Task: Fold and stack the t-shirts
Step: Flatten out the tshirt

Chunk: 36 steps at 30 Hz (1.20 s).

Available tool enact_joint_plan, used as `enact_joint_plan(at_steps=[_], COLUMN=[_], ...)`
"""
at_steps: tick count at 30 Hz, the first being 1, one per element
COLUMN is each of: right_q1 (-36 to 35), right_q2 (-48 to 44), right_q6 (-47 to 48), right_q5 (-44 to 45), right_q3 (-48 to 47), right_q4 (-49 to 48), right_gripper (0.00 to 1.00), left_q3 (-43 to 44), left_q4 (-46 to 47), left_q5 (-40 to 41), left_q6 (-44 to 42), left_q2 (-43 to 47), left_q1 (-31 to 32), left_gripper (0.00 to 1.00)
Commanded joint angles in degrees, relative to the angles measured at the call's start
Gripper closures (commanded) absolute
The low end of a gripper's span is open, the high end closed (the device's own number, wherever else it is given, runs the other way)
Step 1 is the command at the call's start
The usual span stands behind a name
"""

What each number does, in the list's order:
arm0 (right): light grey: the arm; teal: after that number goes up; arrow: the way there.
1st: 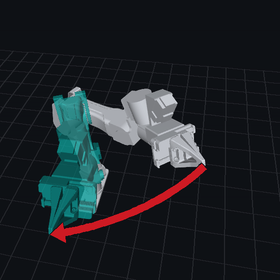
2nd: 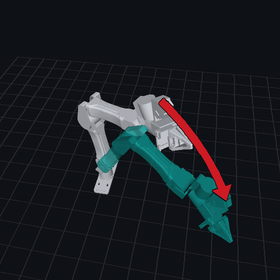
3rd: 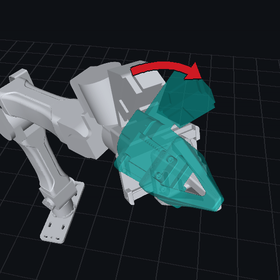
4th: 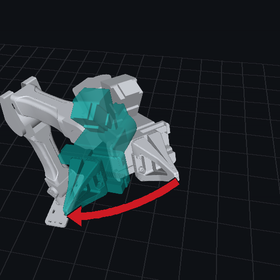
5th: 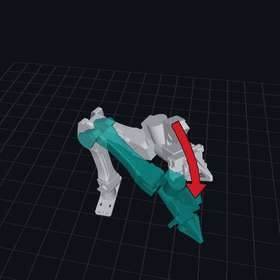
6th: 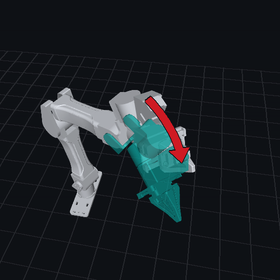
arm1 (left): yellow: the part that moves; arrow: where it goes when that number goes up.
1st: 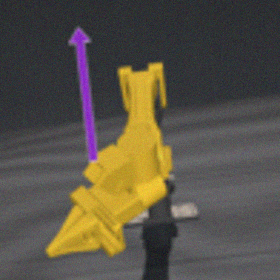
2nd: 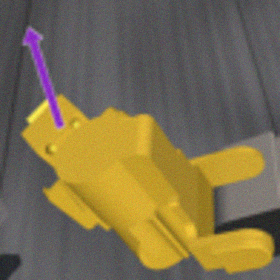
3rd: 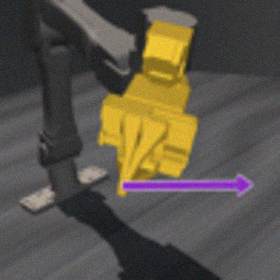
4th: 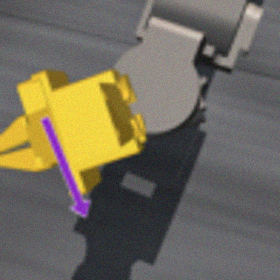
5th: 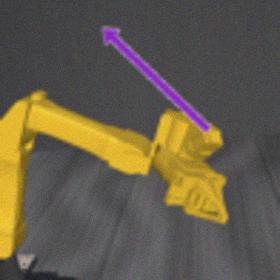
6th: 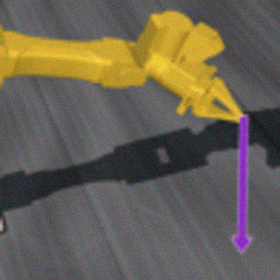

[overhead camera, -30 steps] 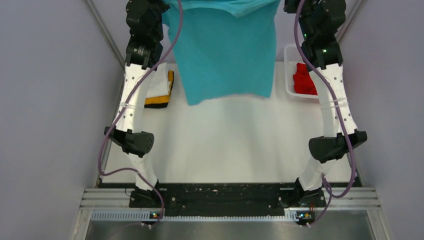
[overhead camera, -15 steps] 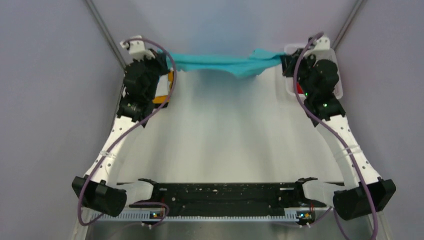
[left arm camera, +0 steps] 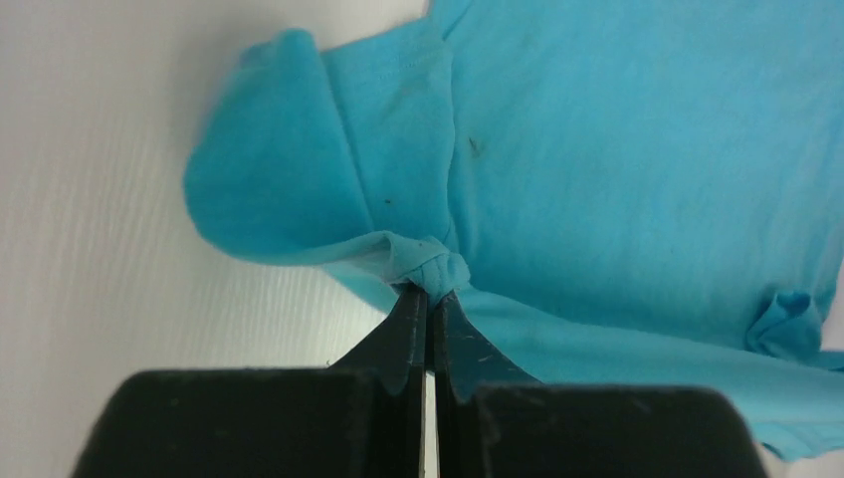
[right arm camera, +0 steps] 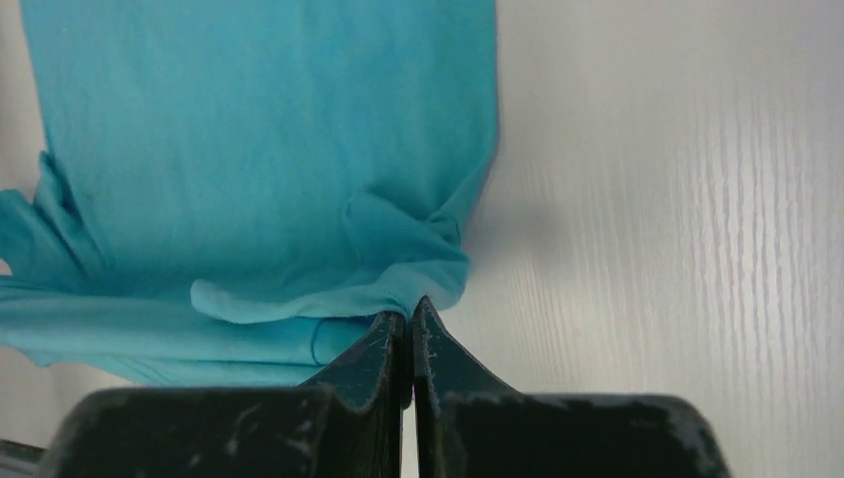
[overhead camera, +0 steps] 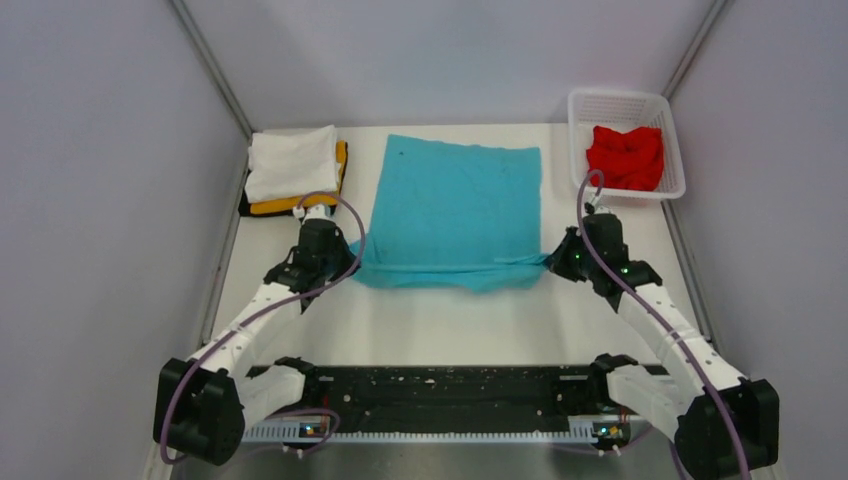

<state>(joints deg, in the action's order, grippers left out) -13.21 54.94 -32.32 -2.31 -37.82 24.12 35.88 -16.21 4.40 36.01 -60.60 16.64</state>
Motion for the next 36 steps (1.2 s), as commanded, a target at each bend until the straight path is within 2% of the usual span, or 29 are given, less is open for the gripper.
enact_joint_plan(at_steps=[1, 7, 13, 15, 17, 18, 23, 25, 27, 28, 31, 32, 34, 36], right_q1=[0.99, 0.93, 0.87, 0.42, 0.27, 0.24, 0.23, 0.21, 0.29, 0.15, 0.12, -0.40, -3.07, -8.73], right_q2=[1.31, 0.23, -0.61, -1.22, -1.07, -0.81, -0.59, -1.17, -1.64, -1.66, -1.07, -0.62, 1.36, 5.47], right_q6=[-6.08, -7.75, -4.15, -4.82, -4.31, -3.95, -1.04, 0.86, 3.10, 4.34, 6.02, 5.80, 4.75, 4.85], right_q5=[-1.12, -4.34, -10.68, -9.20, -8.29, -8.58, -9.37, -8.25, -6.88, -6.37, -7.83, -9.57, -11.94, -11.08], right_q3=[3.01, 6.25, 4.78, 4.17, 4.00, 4.30, 4.04, 0.70, -3.75, -5.75, -8.14, -7.53, -6.12, -6.35], right_q4=[5.89, 16.04, 29.25, 33.56, 37.30, 38.32, 39.04, 36.87, 32.73, 29.91, 17.86, 13.26, 4.53, -2.07], right_gripper=[1.00, 0.95, 0.95, 0.91, 0.88, 0.81, 0.40, 0.34, 0.29, 0.25, 0.18, 0.07, 0.02, 0.01], left_q3=[-1.84, -6.80, -6.52, -5.99, -5.28, -4.67, 1.07, 5.76, 9.33, 10.30, 9.62, 8.96, 8.31, 9.05], left_q4=[-5.60, -11.92, -24.58, -29.76, -33.95, -35.72, -44.73, -47.87, -46.17, -43.71, -32.23, -28.46, -21.38, -16.16], left_q5=[-2.24, -6.22, -5.51, -4.94, -3.25, -3.21, -3.07, -1.00, -0.64, -1.82, -6.52, -7.65, -9.60, -11.71], left_q6=[6.99, 14.80, 20.07, 22.07, 23.23, 23.38, 21.91, 21.31, 20.09, 19.27, 17.73, 17.74, 17.86, 17.29], left_q2=[-0.58, 1.37, 8.25, 9.06, 8.49, 7.85, 5.01, 4.90, 4.98, 4.97, 3.68, 2.46, -0.96, -5.53], left_q1=[0.12, 2.15, 2.80, 2.85, 2.85, 2.87, 3.00, 3.04, 2.96, 2.98, 3.03, 3.06, 3.12, 3.49], left_gripper=[1.00, 1.00, 0.99, 0.90, 0.75, 0.65, 0.42, 0.34, 0.27, 0.21, 0.17, 0.16, 0.16, 0.16])
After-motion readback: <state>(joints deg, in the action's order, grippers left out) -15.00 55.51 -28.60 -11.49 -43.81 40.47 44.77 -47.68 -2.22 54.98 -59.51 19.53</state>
